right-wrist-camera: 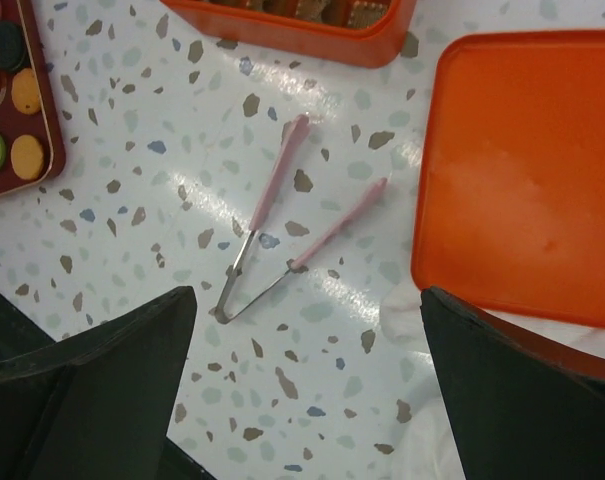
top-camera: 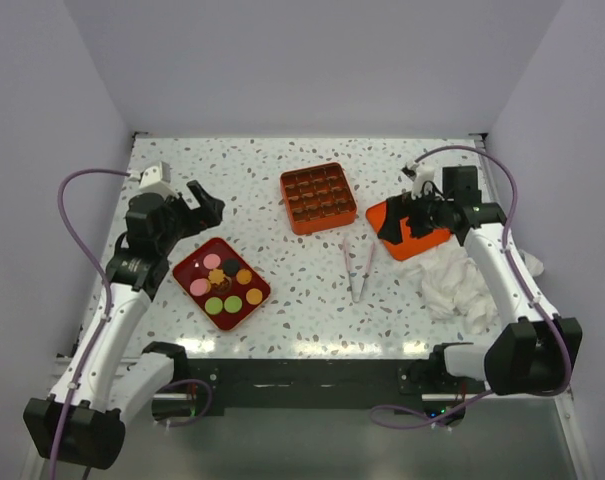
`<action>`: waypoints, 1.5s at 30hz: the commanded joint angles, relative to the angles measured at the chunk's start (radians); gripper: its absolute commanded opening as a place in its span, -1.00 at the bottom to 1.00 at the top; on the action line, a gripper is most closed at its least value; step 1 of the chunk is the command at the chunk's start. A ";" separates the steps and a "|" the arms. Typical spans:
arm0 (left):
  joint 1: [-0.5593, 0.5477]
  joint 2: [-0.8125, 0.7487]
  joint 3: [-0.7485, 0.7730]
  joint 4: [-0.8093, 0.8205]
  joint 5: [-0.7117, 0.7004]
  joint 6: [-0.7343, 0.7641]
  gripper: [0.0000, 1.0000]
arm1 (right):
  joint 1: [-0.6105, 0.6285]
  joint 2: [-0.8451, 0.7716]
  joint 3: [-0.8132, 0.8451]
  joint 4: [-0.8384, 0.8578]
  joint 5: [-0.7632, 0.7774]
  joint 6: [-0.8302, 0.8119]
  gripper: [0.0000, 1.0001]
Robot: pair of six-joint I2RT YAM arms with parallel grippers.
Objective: Pack the cookies
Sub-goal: Pick up the clamp at the center of the board.
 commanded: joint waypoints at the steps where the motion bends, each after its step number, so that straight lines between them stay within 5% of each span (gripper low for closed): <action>1: -0.002 -0.064 -0.020 -0.019 -0.075 -0.028 1.00 | 0.002 0.024 -0.034 0.028 -0.036 0.070 0.97; 14: -0.002 -0.084 -0.069 -0.053 -0.072 -0.114 1.00 | 0.311 -0.003 -0.264 0.224 0.405 0.500 0.97; 21: -0.002 -0.112 -0.082 -0.093 -0.083 -0.116 1.00 | 0.457 0.058 -0.303 0.311 0.595 0.567 0.97; 45: -0.002 -0.149 -0.148 -0.047 -0.053 -0.102 1.00 | 0.566 0.349 -0.196 0.303 0.738 0.673 0.53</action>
